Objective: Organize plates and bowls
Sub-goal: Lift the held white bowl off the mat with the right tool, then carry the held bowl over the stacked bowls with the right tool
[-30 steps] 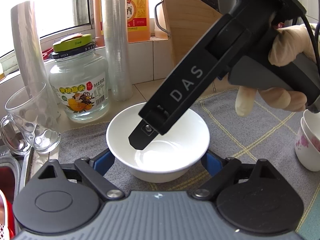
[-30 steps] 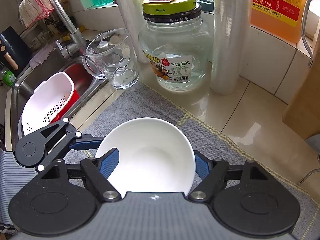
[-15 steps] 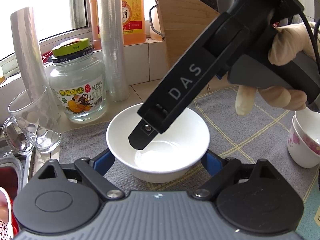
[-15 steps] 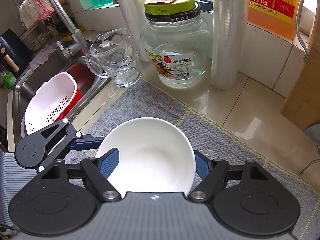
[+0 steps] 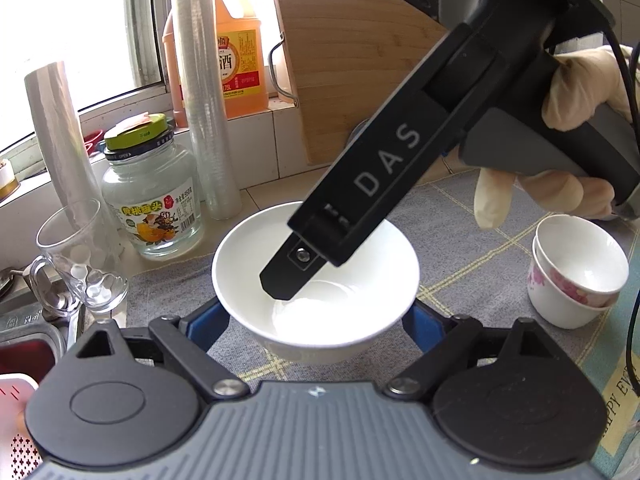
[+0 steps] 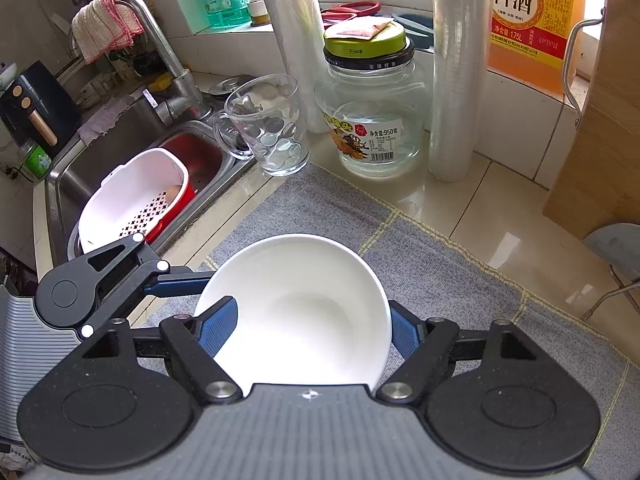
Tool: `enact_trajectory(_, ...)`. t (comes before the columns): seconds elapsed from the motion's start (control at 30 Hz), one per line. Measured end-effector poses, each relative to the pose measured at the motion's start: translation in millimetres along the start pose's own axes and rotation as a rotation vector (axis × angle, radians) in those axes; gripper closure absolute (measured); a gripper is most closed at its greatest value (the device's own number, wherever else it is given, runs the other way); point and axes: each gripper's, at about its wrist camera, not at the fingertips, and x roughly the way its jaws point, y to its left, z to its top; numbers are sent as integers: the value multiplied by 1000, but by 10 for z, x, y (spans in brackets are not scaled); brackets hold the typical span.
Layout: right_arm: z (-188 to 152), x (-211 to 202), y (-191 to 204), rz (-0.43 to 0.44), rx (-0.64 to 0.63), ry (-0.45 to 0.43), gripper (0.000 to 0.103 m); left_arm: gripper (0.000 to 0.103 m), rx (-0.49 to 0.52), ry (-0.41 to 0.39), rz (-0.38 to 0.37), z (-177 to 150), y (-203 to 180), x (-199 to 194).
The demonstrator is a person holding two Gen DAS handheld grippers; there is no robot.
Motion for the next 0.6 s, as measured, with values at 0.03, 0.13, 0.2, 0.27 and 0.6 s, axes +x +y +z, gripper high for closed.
enact_trajectory(0.03,-19,-31,7,0,1,-2,19,11,3,-2,-3,8,-27,-28)
enact_trajectory(0.13,-97,-148,41,-3,1,-5,18,11,11,-1,-12,27,-134,-114)
enact_trajectory(0.2,-164,-235,44,1,8,-10,18,11,19,1,-16,39,-207,-160)
enact_trajectory(0.27,-228,-314,49,3,14,-13,18,11,24,1,-22,52,-280,-209)
enact_trajectory(0.6,-565,-712,20,-15,28,-46,18,11,64,-9,-57,135,-665,-381)
